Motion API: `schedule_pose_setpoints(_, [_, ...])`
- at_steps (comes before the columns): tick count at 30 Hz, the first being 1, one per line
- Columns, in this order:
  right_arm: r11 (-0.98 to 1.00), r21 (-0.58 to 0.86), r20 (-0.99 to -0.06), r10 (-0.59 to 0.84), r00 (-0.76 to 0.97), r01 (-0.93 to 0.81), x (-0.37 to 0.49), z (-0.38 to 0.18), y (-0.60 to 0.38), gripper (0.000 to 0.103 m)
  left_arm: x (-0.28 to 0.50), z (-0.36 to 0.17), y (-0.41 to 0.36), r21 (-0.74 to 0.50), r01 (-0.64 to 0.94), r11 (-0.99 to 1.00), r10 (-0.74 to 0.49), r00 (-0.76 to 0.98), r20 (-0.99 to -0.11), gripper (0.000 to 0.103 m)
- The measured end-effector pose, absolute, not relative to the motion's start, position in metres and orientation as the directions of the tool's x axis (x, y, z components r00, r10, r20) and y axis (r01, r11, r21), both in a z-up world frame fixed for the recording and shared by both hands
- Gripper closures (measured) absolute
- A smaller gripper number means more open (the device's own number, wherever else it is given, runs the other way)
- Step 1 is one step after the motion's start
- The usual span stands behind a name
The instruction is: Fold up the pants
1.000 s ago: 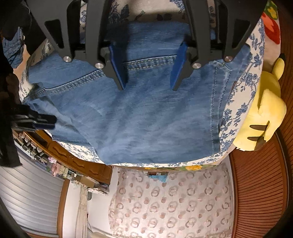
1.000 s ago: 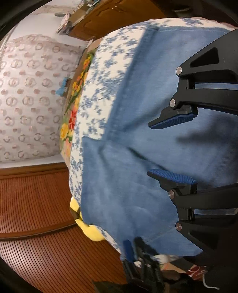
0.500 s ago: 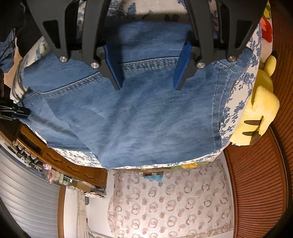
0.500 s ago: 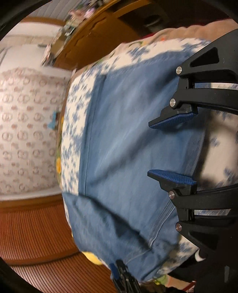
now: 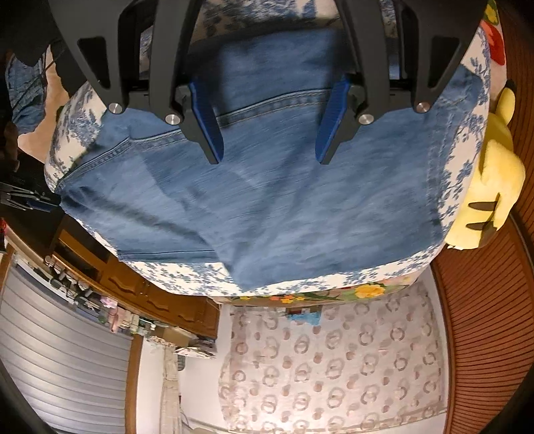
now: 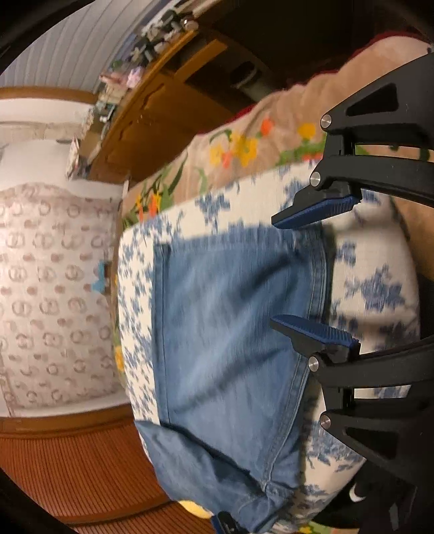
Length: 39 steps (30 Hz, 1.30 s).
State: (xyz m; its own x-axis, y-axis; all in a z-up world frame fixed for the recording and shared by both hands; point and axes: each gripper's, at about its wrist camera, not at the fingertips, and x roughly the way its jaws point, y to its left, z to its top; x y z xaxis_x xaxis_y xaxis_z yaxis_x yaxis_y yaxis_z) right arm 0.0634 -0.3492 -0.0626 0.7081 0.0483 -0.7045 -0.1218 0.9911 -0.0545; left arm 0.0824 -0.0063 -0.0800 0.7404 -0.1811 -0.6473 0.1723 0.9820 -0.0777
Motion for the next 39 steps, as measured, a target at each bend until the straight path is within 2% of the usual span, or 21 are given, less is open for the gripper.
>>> schedule_pose_setpoints(9, [0.996,-0.039,-0.722,0.026,0.692,-0.079,0.065,-0.069,-0.369,0.048,0.09,-0.082,-0.037,-0.068,0.229,0.971,-0.216,0.721,-0.658,0.046])
schedule_pose_setpoints(18, [0.997,-0.008,-0.725,0.043,0.687,-0.071,0.064,-0.075,-0.377,0.048,0.089,-0.106,-0.054,-0.053,0.267,0.962,-0.225,0.668,-0.709,0.046])
schedule_pose_setpoints(22, [0.997,0.008,-0.723,0.058,0.688,-0.075,0.067,-0.075,-0.377,0.048,0.082,-0.109,-0.059,-0.015,0.265,0.964,-0.202,0.697,-0.688,0.046])
schedule_pose_setpoints(39, [0.995,0.004,-0.733,0.074,0.677,-0.104,0.075,-0.089,-0.368,0.047,0.082,-0.107,-0.055,-0.038,0.263,0.964,-0.218,0.699,-0.681,0.046])
